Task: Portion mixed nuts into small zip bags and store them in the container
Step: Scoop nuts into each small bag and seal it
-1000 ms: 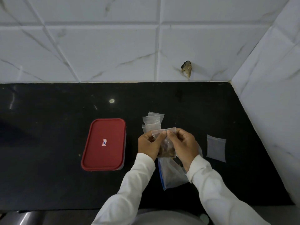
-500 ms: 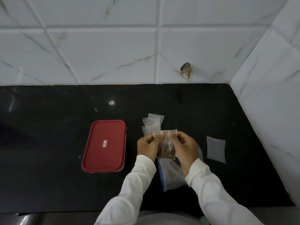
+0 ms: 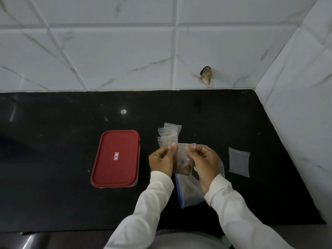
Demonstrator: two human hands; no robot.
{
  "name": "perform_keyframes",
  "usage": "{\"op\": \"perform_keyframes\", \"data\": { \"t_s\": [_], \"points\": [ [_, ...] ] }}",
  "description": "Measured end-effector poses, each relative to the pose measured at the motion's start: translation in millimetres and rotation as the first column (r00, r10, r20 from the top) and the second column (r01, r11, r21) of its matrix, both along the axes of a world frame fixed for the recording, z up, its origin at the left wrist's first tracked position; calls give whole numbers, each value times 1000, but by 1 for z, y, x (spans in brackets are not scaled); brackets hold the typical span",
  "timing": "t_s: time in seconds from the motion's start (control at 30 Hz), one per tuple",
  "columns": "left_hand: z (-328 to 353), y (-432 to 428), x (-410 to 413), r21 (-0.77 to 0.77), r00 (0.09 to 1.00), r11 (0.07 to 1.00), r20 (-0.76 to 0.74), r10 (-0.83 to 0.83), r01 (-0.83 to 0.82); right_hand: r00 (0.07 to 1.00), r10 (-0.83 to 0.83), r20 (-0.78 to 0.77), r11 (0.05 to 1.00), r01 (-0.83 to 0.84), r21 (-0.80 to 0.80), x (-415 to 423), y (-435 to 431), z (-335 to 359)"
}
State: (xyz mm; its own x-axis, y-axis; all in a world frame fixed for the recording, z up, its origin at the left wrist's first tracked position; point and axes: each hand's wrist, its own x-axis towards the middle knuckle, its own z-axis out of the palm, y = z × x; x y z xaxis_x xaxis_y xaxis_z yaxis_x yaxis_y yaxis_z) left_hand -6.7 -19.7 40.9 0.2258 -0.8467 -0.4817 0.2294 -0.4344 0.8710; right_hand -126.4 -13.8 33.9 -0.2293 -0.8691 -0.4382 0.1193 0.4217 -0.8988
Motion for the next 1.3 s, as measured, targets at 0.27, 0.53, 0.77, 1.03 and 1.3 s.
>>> {"op": "perform_keyframes", "data": {
  "t_s": [0.27,0.53,0.77,1.03,1.3],
  "points": [
    [-1,-1,-1,-7,1000,1000,-18,-11,11,998,-59,10,998,59,16,0,-2,-3],
    [-5,3,3,-43,999,999,51,16,-13,995,-39,-88,999,38,-22,-1,1,-5],
    [-8,9,18,-104,992,993,122,-42,55,971,82,-224,995,-93,-38,7,6,-9],
    [-31,-6,31,-122,973,990,207,97,-73,882,259,-393,958,-285,-9,18,-19,-3],
    [-52,-24,28,-60,913,993,391,117,-102,735,282,-617,945,-324,45,26,-45,-15]
  ]
}}
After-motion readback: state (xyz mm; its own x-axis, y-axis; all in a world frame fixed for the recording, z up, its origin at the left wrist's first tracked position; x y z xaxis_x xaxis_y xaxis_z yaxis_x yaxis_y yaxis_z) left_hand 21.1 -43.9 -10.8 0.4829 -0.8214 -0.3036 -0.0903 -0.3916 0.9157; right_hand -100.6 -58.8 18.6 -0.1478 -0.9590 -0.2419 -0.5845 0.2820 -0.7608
